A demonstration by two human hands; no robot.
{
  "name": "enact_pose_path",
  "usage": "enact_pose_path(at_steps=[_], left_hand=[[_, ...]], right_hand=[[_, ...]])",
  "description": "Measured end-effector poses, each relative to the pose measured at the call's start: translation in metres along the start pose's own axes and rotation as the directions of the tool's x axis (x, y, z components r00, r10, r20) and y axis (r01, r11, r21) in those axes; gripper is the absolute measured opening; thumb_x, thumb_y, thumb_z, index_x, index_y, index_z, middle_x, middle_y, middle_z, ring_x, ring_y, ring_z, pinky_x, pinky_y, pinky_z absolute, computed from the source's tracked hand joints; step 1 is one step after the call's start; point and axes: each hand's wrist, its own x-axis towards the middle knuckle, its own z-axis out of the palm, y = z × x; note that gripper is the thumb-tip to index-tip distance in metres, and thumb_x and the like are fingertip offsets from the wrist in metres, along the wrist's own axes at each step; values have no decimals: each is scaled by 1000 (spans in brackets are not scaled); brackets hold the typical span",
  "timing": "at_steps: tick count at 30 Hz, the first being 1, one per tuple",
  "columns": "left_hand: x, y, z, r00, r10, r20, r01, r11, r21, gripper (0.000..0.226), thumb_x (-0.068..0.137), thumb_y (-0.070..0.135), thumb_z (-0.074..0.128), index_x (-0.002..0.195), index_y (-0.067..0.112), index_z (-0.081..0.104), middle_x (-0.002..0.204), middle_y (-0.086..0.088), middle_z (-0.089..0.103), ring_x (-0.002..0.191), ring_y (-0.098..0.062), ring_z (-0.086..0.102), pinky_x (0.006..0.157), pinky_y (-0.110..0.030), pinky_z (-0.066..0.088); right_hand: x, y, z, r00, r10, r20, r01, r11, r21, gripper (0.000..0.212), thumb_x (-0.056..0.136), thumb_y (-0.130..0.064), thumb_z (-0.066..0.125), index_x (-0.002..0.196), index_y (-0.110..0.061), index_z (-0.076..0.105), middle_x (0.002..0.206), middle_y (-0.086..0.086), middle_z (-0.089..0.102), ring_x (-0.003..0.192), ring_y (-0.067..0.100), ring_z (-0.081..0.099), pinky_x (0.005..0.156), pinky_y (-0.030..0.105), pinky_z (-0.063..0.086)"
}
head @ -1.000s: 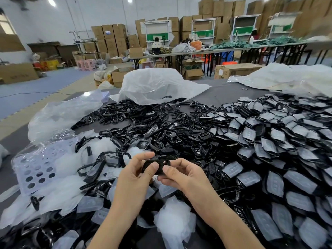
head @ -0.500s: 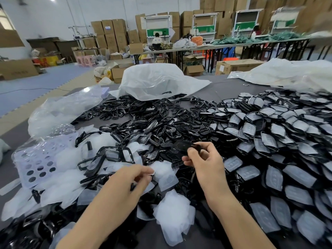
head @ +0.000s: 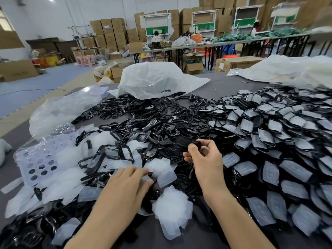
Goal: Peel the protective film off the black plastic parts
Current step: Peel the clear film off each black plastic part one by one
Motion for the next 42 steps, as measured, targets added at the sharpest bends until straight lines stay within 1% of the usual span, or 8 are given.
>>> enact_pose_path(at_steps=[5,8,12,19,24,31,36,42], left_hand=[[15,-3,1,987,-74,139,54,988,143,31,100,51,41,125,36,52,112,15,49,113,-11,44,95,-24,36],[18,-4,-4,992,-82,95,75,994,75,4,100,38,46,102,38,50,103,18,53,102,-7,51,85,-26,43],[17,-1,-4,994,-105,-24,98,974,-202,13,101,28,45,90,35,43,80,10,63,71,-6,58,69,-27,50],[37,27,2,970,-244,-18,98,455,-885,25,98,15,59,120,28,58,83,6,66,73,-19,73,69,-20,55],[40,30,21,944,-331,-5,140,410,-901,12,96,15,60,101,21,69,81,2,70,71,-11,68,73,-26,56],[35,27,22,935,-354,4,70,173,-982,27,102,14,52,93,30,72,80,-2,65,79,-15,71,65,-25,57],[35,23,25,940,-341,-17,79,264,-961,22,97,15,61,113,29,65,75,8,66,66,-12,63,65,-22,55],[31,23,21,965,-257,-47,60,394,-917,29,95,13,62,92,38,76,71,5,67,67,-6,60,68,-14,50]], right_hand=[[-2,-1,0,1000,10,11,-9,1000,-15,7,94,-20,63,97,-23,59,82,1,73,68,8,72,67,19,51],[-3,0,1,1000,17,12,-16,1000,-14,7,93,-18,63,97,-22,59,82,2,72,68,9,72,65,18,53],[-2,1,4,999,28,28,-29,999,36,7,93,-15,64,97,-19,60,85,5,71,69,11,73,64,17,56],[-4,-5,9,961,189,203,-252,900,356,8,95,-6,63,102,-8,59,92,12,75,84,25,76,67,24,59],[-8,-5,12,907,212,363,-344,871,352,8,97,-8,62,104,-10,61,103,15,76,90,25,76,72,26,60],[-6,-2,12,933,229,276,-323,872,369,7,96,-6,63,101,-10,60,98,14,74,87,28,76,70,29,61],[-4,-2,10,949,231,217,-302,865,401,8,96,-4,62,103,-7,59,90,12,76,82,24,76,66,24,59],[-4,-2,10,947,226,227,-299,876,379,8,96,-1,61,102,-6,59,89,12,76,80,23,76,66,24,60]])
